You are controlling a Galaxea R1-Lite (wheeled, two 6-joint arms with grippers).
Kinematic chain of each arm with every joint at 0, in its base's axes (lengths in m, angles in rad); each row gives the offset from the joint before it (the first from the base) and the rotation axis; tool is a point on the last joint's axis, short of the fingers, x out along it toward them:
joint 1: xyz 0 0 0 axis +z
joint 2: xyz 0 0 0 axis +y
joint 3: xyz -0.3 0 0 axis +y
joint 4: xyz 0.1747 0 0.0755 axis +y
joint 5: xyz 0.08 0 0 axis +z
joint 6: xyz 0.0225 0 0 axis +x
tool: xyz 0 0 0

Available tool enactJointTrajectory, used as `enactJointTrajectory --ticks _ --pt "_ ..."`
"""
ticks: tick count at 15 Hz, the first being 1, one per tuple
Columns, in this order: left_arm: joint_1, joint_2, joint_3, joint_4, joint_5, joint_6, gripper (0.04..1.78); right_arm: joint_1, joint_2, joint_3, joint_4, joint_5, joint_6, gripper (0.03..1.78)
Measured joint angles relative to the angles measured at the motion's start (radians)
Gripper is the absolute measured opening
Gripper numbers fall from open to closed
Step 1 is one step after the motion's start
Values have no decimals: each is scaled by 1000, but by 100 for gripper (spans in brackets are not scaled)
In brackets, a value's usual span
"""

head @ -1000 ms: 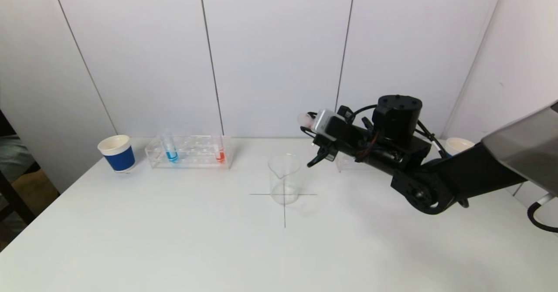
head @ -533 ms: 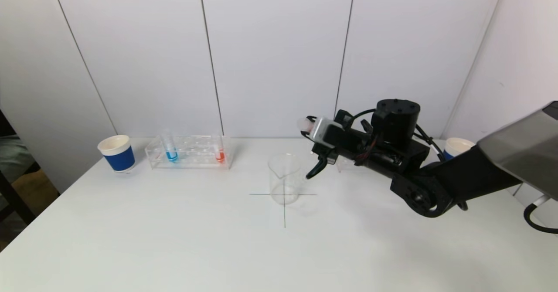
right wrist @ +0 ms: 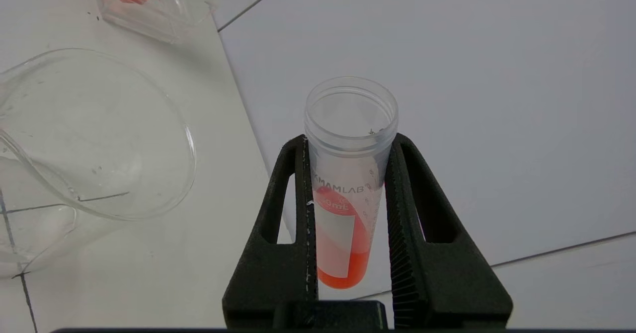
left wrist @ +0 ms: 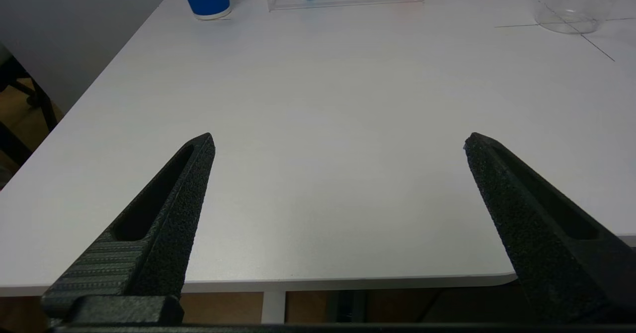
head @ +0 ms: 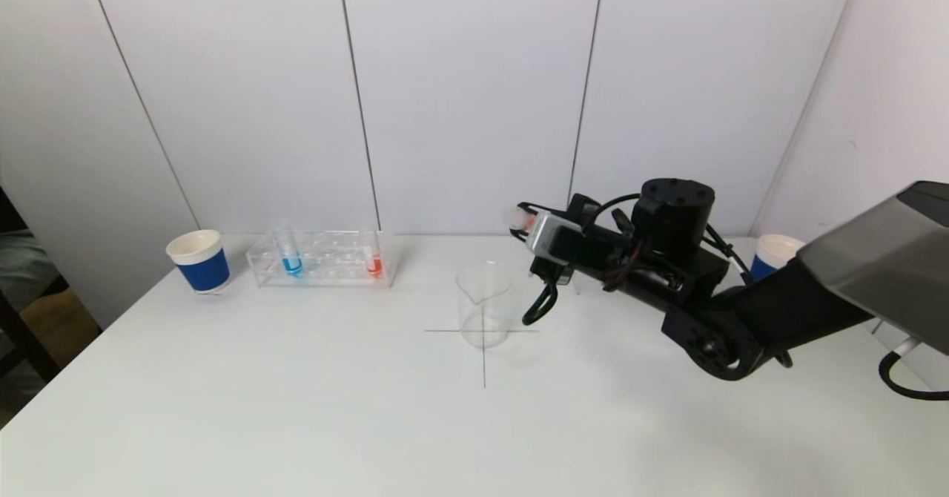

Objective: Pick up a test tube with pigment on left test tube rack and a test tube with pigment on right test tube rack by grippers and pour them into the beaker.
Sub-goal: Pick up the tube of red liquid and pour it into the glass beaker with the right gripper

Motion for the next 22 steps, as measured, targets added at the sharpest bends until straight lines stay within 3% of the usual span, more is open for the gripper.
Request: enactJointTrajectory --ticks 15,22 --pt "0 0 0 0 -1 0 176 4 40 1 -13 3 -128 47" --pt "0 0 0 0 -1 0 176 53 50 -7 -4 -33 -190 47"
